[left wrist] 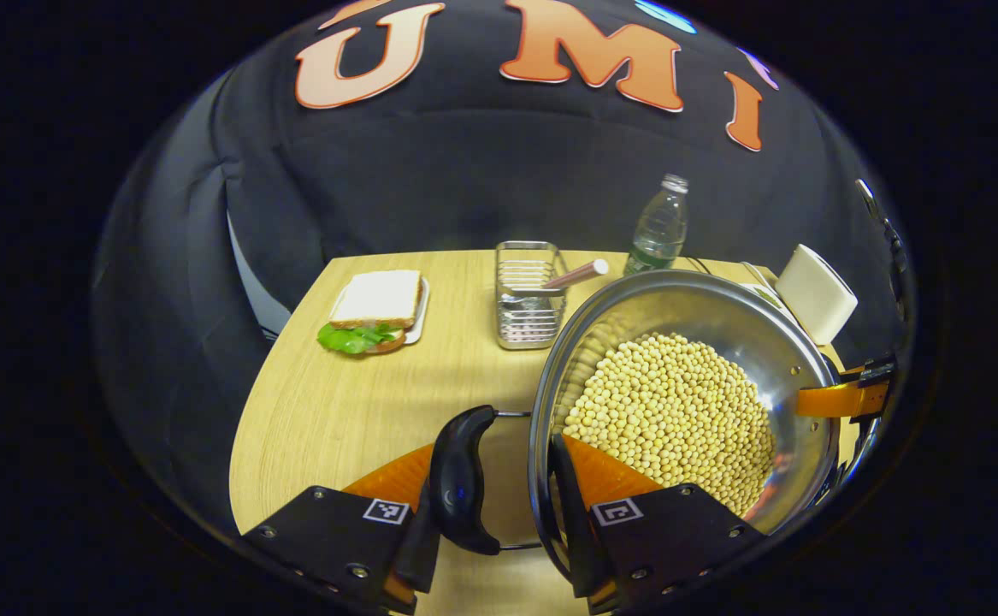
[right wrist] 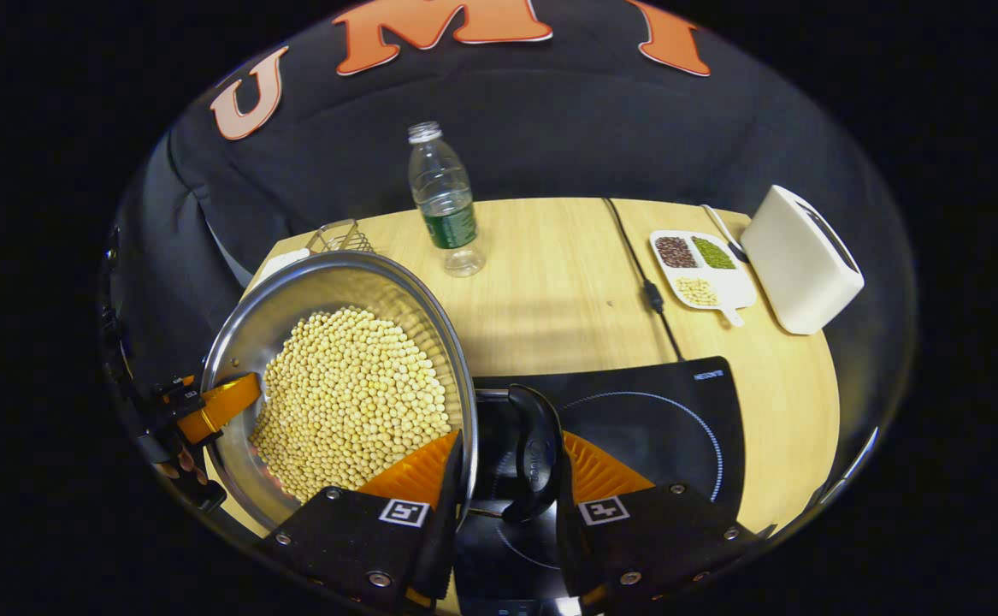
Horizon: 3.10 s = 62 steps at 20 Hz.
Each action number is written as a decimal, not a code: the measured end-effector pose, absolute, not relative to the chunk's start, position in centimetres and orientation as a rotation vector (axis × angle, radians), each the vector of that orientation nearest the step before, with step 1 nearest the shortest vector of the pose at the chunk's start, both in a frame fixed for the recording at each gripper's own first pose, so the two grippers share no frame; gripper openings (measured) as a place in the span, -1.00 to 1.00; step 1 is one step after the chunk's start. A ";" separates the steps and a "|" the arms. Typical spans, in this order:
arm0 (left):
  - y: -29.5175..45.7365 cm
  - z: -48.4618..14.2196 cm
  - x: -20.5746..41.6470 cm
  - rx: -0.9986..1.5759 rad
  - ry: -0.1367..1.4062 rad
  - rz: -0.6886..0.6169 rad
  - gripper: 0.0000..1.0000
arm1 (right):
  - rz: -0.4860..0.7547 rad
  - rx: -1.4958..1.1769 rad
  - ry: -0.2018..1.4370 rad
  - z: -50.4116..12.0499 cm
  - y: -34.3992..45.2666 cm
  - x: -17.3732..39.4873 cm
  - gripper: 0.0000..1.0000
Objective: First push the handle of the pot to place it horizontally, then grasp the pot with both hands and set it on the induction cooktop.
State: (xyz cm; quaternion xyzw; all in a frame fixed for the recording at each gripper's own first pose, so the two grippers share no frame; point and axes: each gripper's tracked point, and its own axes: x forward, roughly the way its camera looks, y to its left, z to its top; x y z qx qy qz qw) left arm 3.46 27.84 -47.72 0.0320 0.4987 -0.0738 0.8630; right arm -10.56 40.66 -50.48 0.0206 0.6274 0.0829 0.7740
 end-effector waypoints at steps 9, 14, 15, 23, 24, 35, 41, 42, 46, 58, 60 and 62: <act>27.4 -47.7 5.1 0.122 1.020 -0.275 0.24 | 0.087 0.082 1.345 -49.9 40.8 -11.3 -0.02; 28.0 -47.7 5.3 0.138 1.018 -0.319 0.24 | 0.052 0.085 1.340 -49.9 41.3 -11.7 -0.02; 28.0 -47.8 5.5 0.138 1.017 -0.325 0.24 | 0.048 0.085 1.341 -50.0 41.4 -11.6 -0.10; 28.0 -47.4 5.3 0.134 1.028 -0.325 0.24 | 0.040 0.086 1.355 -50.5 42.1 -11.5 0.07; 28.0 -47.4 5.3 0.135 1.030 -0.322 0.24 | 0.041 0.089 1.358 -50.5 42.1 -11.4 -0.02; 27.3 -48.6 4.3 0.136 1.100 -0.278 0.24 | 0.101 0.065 1.429 -50.4 41.8 -10.7 -0.10; 27.2 -49.4 4.4 0.128 1.109 -0.272 0.24 | 0.106 0.057 1.433 -50.7 42.0 -10.3 -0.02; 27.3 -49.5 4.4 0.122 1.111 -0.271 0.24 | 0.108 0.052 1.434 -50.7 41.9 -10.3 -0.02; 27.2 -50.2 4.4 0.077 1.108 -0.275 0.26 | 0.149 0.067 1.408 -50.4 41.9 -10.2 0.19; 28.8 -43.1 5.8 0.134 0.962 -0.220 0.45 | 0.172 0.037 1.048 -37.8 34.5 -4.4 0.78; 29.4 -40.2 7.5 0.142 0.885 -0.185 0.46 | 0.175 0.027 0.981 -35.3 34.2 -3.2 0.84; 29.5 -36.9 9.0 0.115 0.818 -0.160 0.60 | 0.185 0.015 0.911 -32.9 34.8 -2.3 0.85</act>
